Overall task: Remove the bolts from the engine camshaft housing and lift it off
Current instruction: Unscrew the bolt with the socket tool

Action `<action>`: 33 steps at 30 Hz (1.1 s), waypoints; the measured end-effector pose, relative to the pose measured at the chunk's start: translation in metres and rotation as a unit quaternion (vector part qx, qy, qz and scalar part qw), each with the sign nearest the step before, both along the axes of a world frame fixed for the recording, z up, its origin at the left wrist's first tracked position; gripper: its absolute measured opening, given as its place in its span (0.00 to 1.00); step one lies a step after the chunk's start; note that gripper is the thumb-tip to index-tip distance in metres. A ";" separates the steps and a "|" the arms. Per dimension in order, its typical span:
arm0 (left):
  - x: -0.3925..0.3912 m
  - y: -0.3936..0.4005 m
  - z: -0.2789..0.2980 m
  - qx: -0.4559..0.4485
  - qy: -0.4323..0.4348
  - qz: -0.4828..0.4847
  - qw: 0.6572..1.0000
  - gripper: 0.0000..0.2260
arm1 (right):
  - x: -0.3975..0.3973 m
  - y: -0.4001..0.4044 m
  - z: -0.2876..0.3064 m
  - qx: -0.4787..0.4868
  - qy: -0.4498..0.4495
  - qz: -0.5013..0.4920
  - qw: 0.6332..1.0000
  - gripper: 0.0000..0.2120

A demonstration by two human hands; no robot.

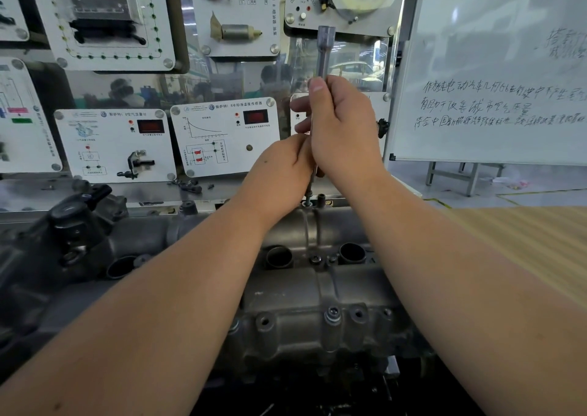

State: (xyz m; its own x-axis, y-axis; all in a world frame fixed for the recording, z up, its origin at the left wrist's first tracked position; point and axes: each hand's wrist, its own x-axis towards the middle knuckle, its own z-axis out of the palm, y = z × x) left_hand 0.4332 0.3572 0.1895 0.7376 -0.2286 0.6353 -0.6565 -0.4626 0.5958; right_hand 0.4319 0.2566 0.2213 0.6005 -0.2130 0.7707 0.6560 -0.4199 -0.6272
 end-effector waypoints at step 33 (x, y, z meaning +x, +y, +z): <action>-0.002 0.000 0.002 0.007 -0.021 0.010 1.000 0.14 | -0.002 0.001 0.001 0.042 -0.003 0.028 0.999 0.10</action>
State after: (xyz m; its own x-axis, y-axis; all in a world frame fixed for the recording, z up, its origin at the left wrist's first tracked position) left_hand 0.4314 0.3571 0.1916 0.7154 -0.2225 0.6624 -0.6708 -0.4840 0.5619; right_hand 0.4298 0.2580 0.2224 0.6087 -0.2431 0.7553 0.6812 -0.3280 -0.6545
